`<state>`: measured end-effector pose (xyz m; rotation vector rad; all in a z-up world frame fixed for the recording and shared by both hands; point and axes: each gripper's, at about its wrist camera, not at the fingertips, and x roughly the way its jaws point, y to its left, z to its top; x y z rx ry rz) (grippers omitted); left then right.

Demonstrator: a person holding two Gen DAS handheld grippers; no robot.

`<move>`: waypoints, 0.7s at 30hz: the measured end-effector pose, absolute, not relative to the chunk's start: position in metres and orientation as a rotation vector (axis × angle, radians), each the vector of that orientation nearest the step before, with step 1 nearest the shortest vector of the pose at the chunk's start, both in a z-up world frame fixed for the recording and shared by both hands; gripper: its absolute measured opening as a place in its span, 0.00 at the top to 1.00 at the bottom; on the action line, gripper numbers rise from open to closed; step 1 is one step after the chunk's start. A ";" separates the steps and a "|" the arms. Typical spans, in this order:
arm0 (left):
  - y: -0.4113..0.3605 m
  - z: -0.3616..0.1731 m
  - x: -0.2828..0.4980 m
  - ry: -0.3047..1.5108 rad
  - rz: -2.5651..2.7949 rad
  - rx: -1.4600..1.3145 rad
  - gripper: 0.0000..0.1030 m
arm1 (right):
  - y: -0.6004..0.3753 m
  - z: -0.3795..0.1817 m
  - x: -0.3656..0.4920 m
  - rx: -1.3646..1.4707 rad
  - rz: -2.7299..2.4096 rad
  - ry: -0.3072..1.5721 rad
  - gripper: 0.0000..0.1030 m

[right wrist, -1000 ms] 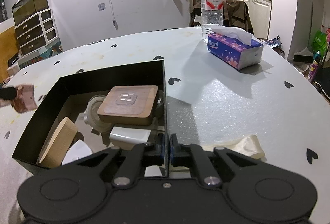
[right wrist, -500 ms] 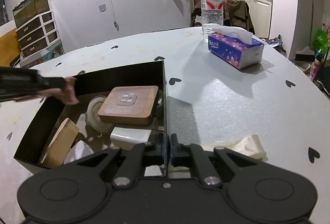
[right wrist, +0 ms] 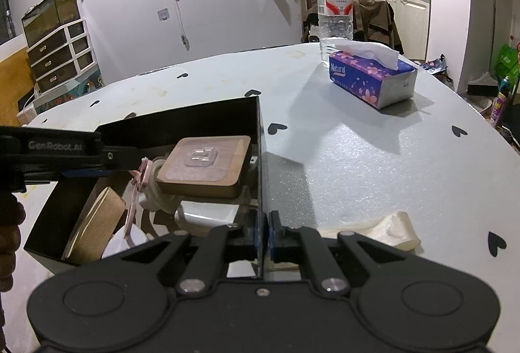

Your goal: Organize rigid objects

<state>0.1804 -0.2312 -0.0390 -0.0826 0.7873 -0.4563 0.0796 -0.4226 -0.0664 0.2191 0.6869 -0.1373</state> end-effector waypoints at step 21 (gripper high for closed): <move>-0.213 -0.005 0.136 0.696 -0.510 -0.013 0.12 | -0.420 -0.065 0.080 0.205 -0.149 0.690 0.94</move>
